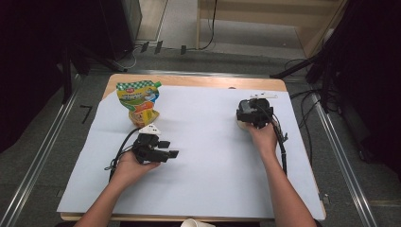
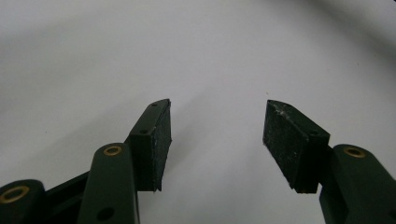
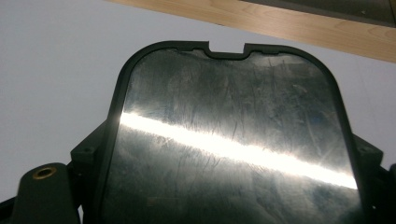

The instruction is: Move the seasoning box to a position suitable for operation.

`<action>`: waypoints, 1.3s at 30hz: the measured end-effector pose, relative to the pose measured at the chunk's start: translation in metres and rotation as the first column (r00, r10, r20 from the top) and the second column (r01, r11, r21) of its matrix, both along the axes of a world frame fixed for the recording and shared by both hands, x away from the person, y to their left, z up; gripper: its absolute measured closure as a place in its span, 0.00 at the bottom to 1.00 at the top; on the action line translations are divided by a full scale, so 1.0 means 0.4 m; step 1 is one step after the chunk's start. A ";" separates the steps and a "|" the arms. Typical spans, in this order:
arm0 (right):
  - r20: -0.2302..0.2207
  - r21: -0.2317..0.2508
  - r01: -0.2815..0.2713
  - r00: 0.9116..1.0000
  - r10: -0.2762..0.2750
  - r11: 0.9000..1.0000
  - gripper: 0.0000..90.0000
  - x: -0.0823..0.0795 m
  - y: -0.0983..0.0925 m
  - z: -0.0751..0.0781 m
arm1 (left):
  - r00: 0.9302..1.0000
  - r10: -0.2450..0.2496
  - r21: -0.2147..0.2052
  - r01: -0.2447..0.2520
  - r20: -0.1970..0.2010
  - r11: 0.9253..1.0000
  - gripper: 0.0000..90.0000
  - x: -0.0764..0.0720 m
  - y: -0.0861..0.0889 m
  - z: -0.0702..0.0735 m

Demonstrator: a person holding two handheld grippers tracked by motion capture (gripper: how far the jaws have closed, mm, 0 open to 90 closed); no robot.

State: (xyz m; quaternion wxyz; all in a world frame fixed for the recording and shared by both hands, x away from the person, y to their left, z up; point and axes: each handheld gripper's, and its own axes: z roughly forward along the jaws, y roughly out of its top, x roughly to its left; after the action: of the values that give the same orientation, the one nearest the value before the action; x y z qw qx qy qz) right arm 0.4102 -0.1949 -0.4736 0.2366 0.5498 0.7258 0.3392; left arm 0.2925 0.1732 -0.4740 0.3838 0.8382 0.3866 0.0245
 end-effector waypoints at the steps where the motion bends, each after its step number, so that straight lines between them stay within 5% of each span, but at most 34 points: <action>1: 0.001 0.003 -0.003 1.000 0.003 1.000 0.18 -0.002 0.001 0.002 | 1.000 -0.005 0.005 0.005 0.002 1.000 0.48 0.001 -0.003 0.001; 16: -0.003 0.042 -0.135 0.991 0.135 0.990 0.18 -0.093 0.043 0.041 | 0.999 -0.050 -0.007 0.050 0.021 0.999 0.48 0.015 -0.030 0.006; 22: -0.003 0.058 -0.204 0.979 0.205 0.977 0.18 -0.125 0.063 0.047 | 0.997 -0.073 0.014 0.073 0.006 0.997 0.50 0.026 -0.047 0.018; 31: -0.022 0.027 -0.357 0.934 0.358 0.934 0.18 -0.182 0.142 0.039 | 0.997 -0.080 0.007 0.080 0.008 0.997 0.50 0.045 -0.055 0.019; 33: -0.024 0.027 -0.362 0.932 0.363 0.932 0.18 -0.186 0.148 0.038 | 0.996 -0.084 0.010 0.084 0.007 0.996 0.50 0.047 -0.057 0.020; 38: -0.038 0.019 -0.410 0.911 0.410 0.912 0.18 -0.206 0.184 0.030 | 0.996 -0.086 0.012 0.086 0.006 0.996 0.49 0.052 -0.058 0.019; 39: -0.046 0.021 -0.436 0.899 0.437 0.900 0.18 -0.213 0.199 0.027 | 0.996 -0.086 0.012 0.085 0.007 0.996 0.49 0.053 -0.057 0.019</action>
State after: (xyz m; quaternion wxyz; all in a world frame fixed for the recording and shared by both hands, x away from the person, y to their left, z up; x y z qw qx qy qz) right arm 0.3248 -0.1154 -0.4629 0.1338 0.3827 0.8343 0.3735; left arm 0.3137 0.1503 -0.4665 0.3809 0.8562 0.3489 0.0134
